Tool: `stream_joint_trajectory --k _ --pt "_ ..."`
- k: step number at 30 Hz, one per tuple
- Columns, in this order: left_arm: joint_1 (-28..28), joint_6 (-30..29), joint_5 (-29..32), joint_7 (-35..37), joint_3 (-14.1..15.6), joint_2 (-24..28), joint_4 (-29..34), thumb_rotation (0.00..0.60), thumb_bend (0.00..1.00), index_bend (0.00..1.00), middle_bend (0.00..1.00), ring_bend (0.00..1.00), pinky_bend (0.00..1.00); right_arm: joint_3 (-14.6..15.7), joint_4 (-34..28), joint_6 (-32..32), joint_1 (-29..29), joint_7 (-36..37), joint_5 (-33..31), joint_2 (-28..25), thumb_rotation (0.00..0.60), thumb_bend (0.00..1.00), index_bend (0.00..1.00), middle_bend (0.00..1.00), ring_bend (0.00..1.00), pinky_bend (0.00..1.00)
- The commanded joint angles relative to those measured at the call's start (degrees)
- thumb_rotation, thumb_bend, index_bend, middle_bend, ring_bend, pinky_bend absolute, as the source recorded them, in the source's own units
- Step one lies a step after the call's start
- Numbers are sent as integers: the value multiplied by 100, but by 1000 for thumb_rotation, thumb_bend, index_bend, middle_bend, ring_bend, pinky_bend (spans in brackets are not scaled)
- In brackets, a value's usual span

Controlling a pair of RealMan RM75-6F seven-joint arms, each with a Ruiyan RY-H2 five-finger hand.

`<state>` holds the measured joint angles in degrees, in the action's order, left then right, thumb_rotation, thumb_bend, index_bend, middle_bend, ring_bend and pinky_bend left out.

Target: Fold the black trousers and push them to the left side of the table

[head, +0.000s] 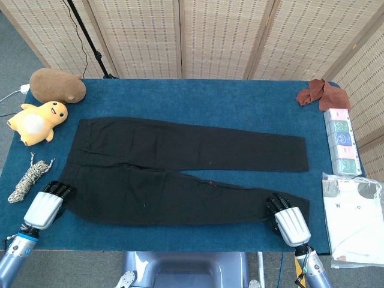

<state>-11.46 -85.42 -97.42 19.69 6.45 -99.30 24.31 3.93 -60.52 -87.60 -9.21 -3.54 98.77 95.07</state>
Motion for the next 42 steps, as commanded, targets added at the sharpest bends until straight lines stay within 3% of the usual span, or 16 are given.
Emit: stream_joint_trajectory --k 1,12,19,25,30,35,38,42 --pt "-3 -43 2 60 12 -36 -86 600 553 357 402 304 253 4 -6 15 1 4 -7 1 600 581 573 327 212 373" --pt "23 -295 114 304 -84 -92 -156 600 551 466 488 364 311 -19 10 -21 -14 39 7 5 600 581 584 336 212 373" --pt "-17 -361 223 613 -192 43 25 600 550 564 561 433 340 -167 -51 -39 -72 129 -86 -36 600 581 594 347 212 373" --pt "-145 -333 405 792 -402 201 273 600 545 581 575 452 345 -330 -39 123 -232 219 -199 -97 600 581 600 352 212 373" --pt "-396 -69 589 855 -623 561 967 600 541 583 576 455 349 -557 -24 408 -524 305 -317 -214 600 581 613 365 212 373" --pt "-716 532 839 369 -848 1144 2068 600 538 591 579 457 351 -775 -49 817 -902 306 -421 -367 600 581 620 373 212 373" --pt "-935 1076 1149 -219 -1054 1575 2950 600 536 593 581 459 351 -944 49 1102 -1177 264 -529 -403 600 581 623 375 212 373" --pt "-1305 1880 1638 -1107 -1341 1890 3672 600 535 593 581 459 351 -1176 335 1625 -1618 329 -723 -436 600 582 626 378 212 373"
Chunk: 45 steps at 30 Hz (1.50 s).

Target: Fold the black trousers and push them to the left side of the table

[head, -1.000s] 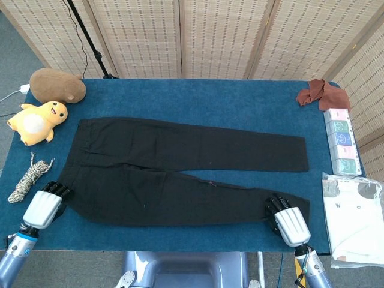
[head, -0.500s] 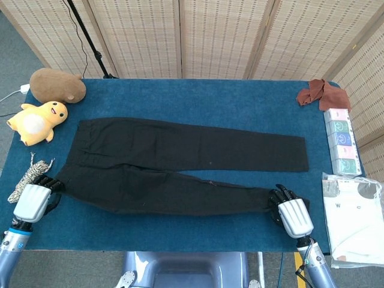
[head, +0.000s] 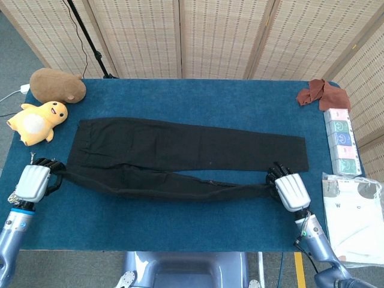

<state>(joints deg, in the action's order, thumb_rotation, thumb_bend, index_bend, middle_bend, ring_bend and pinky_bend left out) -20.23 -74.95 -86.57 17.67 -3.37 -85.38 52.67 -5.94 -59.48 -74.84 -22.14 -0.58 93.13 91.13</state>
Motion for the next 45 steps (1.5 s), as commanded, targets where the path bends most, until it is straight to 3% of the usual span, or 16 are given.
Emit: stream_joint_trajectory --k 1,12,20,26,41,43,45 --pt "-506 972 673 -1058 -437 535 940 600 535 593 581 459 351 -230 316 441 -422 95 -192 -40 600 582 626 379 212 373" --pt "-997 1653 1236 -1685 -779 459 972 600 531 593 581 459 351 -476 1180 903 -1085 390 -410 162 600 581 633 385 215 373" --pt "-1468 2111 1538 -1975 -971 64 405 600 531 592 581 459 351 -411 2630 1668 -1677 910 -549 747 600 582 635 388 221 373" --pt "-1621 1970 1549 -1811 -1118 -89 104 600 529 593 581 459 351 -427 3267 1838 -1860 1177 -684 985 600 581 636 390 223 373" --pt "-2032 1957 1425 -1720 -1141 -527 -728 600 526 593 581 459 351 -399 4028 2517 -2120 1348 -998 1312 600 582 638 393 223 373" --pt "-2057 1965 1425 -1715 -1137 -567 -788 600 526 592 581 459 351 -401 4092 2632 -2143 1369 -1036 1341 600 581 594 368 213 363" --pt "-2085 1982 1421 -1690 -1129 -607 -857 600 525 592 580 459 351 -402 4124 2834 -2167 1423 -1088 1348 600 571 417 247 121 289"
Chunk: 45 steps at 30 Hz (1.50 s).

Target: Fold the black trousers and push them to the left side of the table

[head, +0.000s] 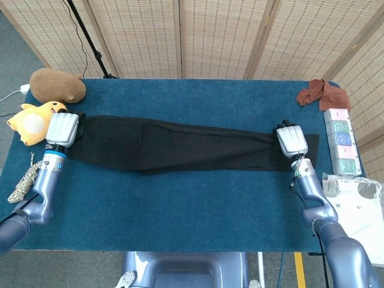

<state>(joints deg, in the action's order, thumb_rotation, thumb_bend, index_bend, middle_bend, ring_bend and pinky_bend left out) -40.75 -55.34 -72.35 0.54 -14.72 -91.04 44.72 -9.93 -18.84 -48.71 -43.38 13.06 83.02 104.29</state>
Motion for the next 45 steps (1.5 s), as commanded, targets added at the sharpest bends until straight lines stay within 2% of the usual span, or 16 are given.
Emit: stream_joint_trajectory --k 1,2,4,5,7,10,14,17,25,28,30,32,33,35,39,45 --pt "-48 33 0 34 8 -61 -100 600 525 592 581 459 351 -9 71 349 -60 65 -111 28 600 540 344 183 79 244" --pt "-64 48 3 44 9 -81 -140 600 525 592 580 459 351 -19 82 472 -78 50 -148 21 600 459 246 94 27 170" --pt "-101 83 9 67 7 -120 -223 600 526 592 580 459 351 -60 126 676 -112 -61 -241 18 600 296 120 8 0 61" --pt "-120 101 12 76 7 -142 -270 600 526 592 581 459 351 -88 148 760 -125 -149 -294 17 600 227 69 0 0 22" --pt "-176 185 23 87 14 -208 -422 600 525 592 581 459 351 -148 109 884 -112 -384 -410 -64 600 137 20 0 0 0" --pt "-222 272 16 108 52 -309 -635 600 525 591 581 459 351 -199 -308 893 -23 -506 -515 -328 600 10 0 0 0 0" --pt "-269 384 5 183 95 -434 -893 600 526 587 579 459 351 -301 -1083 716 161 -823 -689 -788 600 0 0 0 0 0" --pt "-319 533 5 256 137 -593 -1189 600 526 583 575 459 351 -424 -2085 298 481 -1249 -917 -1315 600 0 0 0 0 0" --pt "-449 661 -76 621 201 -1040 -1973 600 517 498 498 398 351 -335 -4262 -469 1228 -2017 -1212 -2427 600 0 0 0 0 0" --pt "-487 734 -103 711 229 -1170 -2211 600 505 387 387 311 300 -294 -4617 -669 1378 -2104 -1233 -2616 600 0 0 0 0 0" --pt "-509 864 -83 736 230 -1250 -2355 600 464 184 166 143 181 -260 -4808 -802 1469 -2148 -1229 -2720 600 0 0 0 0 0" --pt "-528 1007 -47 736 217 -1298 -2440 600 400 36 24 26 79 -230 -4935 -901 1537 -2167 -1223 -2794 600 0 0 0 0 0" --pt "-536 1086 -22 742 203 -1306 -2457 600 362 1 0 0 34 -211 -4989 -964 1579 -2167 -1217 -2831 600 0 0 0 0 0" --pt "-535 1088 -3 790 179 -1293 -2434 600 305 0 0 0 2 -188 -5037 -1039 1628 -2144 -1201 -2864 600 0 0 0 0 0" --pt "-444 804 -100 1117 202 -1128 -2196 600 240 0 0 0 0 -123 -5065 -1353 1768 -2041 -1062 -2885 600 0 0 0 0 0" --pt "68 164 -751 2054 753 -289 -969 600 236 0 0 0 0 61 -5018 -2235 2143 -1781 -616 -2760 600 0 0 0 0 0"
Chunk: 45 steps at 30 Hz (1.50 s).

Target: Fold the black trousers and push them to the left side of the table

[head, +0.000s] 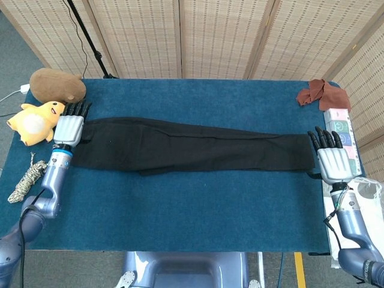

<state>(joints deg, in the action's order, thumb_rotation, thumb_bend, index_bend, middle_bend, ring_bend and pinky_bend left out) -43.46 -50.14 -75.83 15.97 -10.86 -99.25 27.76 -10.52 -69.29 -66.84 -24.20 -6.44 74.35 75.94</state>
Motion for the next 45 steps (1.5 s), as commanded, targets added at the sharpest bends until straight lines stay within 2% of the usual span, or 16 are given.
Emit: stream_joint_trajectory --k 1,5,7,13,15,25,32,38,45 --pt "440 -405 -501 581 486 680 945 600 236 0 0 0 0 152 42 -573 296 192 316 99 600 0 0 0 0 0" --pt "831 -779 -792 733 833 1215 1750 600 220 0 0 0 0 277 87 -1173 598 332 557 222 600 0 0 0 0 0" --pt "1023 -969 -881 732 967 1336 1957 600 212 0 0 0 0 354 36 -1423 754 429 669 257 600 0 0 0 0 0" --pt "1396 -1291 -1051 802 1234 1335 2022 600 211 0 0 0 0 423 -246 -1664 1009 567 688 246 600 0 0 0 0 0" --pt "1450 -1356 -1054 791 1238 1276 1934 600 211 0 0 0 0 425 -282 -1670 1022 551 711 208 600 0 0 0 0 0" --pt "1416 -1320 -1074 840 1167 448 702 600 212 0 0 0 0 339 -361 -1668 1076 672 696 134 600 0 0 0 0 0" --pt "1330 -1069 -1087 1232 1165 -155 -309 600 211 0 0 0 0 287 -368 -1626 1093 760 668 123 600 0 0 0 0 0" --pt "1304 -1034 -1074 1484 1126 -430 -923 600 212 0 0 0 0 242 -390 -1622 1108 791 647 104 600 0 0 0 0 0" --pt "1175 -676 -1047 1593 1096 -708 -1475 600 212 0 0 0 0 209 -410 -1625 1125 858 662 59 600 0 0 0 0 0"
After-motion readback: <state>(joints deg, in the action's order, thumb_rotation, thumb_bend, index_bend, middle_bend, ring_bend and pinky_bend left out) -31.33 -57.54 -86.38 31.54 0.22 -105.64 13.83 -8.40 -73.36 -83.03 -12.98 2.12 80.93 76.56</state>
